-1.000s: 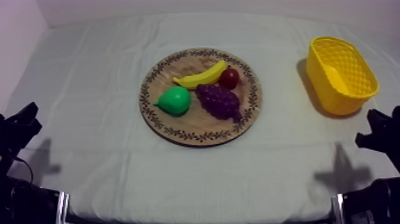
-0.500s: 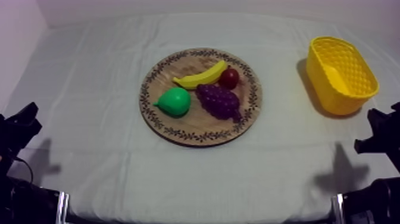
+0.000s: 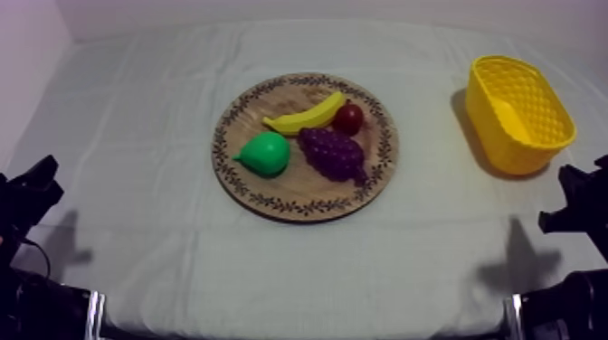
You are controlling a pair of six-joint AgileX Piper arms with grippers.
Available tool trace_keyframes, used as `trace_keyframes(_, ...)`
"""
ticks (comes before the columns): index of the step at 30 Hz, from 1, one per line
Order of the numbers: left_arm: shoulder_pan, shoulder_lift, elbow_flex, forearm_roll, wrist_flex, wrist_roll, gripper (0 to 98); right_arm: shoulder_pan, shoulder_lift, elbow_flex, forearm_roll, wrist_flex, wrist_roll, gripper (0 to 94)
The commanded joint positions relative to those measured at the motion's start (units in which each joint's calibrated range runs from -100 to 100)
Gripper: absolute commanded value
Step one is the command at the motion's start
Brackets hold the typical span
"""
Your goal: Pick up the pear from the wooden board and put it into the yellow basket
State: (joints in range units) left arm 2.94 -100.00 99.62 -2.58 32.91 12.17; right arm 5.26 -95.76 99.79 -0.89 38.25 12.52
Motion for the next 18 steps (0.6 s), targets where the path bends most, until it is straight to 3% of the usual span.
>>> trace_keyframes(1,-0.01,0.00,0.05,0.02,-0.01,0.02,0.1,0.03,0.01,-0.02,0.04,0.06,0.01,0.6)
trace_keyframes(14,-0.01,0.00,0.05,0.02,-0.01,0.02,0.1,-0.01,0.01,-0.02,0.04,0.06,-0.33,0.6)
trace_keyframes(18,-0.01,0.00,0.05,0.02,-0.01,0.02,0.1,-0.18,0.06,-0.09,-0.16,0.63,1.94,0.9)
